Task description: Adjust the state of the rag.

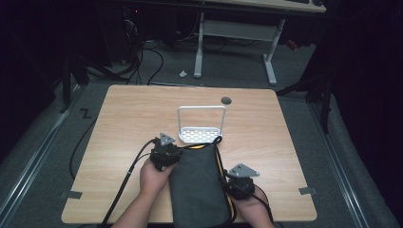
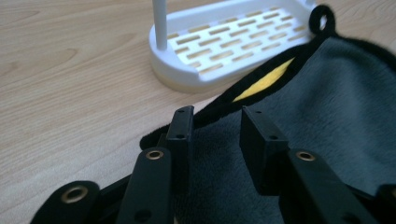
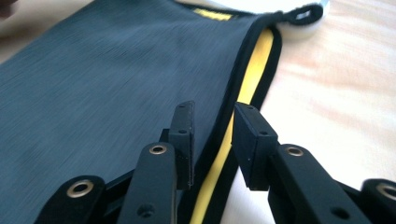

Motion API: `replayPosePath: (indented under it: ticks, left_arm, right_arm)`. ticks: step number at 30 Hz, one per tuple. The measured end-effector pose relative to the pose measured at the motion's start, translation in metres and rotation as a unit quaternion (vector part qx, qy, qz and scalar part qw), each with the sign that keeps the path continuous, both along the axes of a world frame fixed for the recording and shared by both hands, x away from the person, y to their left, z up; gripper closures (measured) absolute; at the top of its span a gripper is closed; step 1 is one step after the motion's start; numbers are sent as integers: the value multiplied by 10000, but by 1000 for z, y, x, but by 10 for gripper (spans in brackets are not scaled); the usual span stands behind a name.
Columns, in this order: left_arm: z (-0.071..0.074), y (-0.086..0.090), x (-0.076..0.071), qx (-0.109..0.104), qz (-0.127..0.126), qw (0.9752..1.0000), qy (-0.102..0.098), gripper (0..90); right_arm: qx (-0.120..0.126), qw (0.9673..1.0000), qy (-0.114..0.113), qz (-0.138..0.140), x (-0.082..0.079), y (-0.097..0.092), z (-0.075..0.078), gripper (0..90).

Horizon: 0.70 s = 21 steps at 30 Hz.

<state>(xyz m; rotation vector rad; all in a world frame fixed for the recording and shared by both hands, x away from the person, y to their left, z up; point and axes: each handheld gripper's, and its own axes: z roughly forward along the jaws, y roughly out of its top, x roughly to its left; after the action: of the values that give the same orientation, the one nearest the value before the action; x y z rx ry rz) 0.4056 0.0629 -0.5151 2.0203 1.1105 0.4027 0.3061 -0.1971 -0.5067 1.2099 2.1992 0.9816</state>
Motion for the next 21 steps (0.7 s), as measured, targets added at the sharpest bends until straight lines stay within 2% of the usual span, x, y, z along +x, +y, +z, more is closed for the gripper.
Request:
replayPosePath:
  ticks: [2, 4, 5, 7, 8, 14, 21]
  left_arm:
    - [-3, -2, 0, 93, 37, 9999, -57, 684]
    - [-6, -3, 1, 125, 78, 9999, -56, 688]
    - [-8, -3, 2, 177, 106, 9998, -55, 694]
    - [-12, -1, 5, 235, 168, 9996, -72, 707]
    - [-13, -1, 6, 214, 169, 9996, -78, 714]
    - [-16, -2, 11, 47, 198, 9998, -68, 736]
    - [-16, -9, 4, -34, -95, 9999, -37, 735]
  right_arm:
    - [32, 9999, 110, -81, 21, 6, -3, 687]
    - [-198, 9996, 99, -167, 38, 13, -8, 708]
    - [-193, 9994, 158, -223, 45, 14, -12, 725]
    - [-314, 9988, 221, -317, 54, 14, -18, 734]
    - [-233, 9988, 231, -375, 56, 12, -19, 735]
    - [-259, 9984, 260, -422, 51, 6, -18, 740]
    - [-195, 9986, 303, -389, 27, -4, -18, 739]
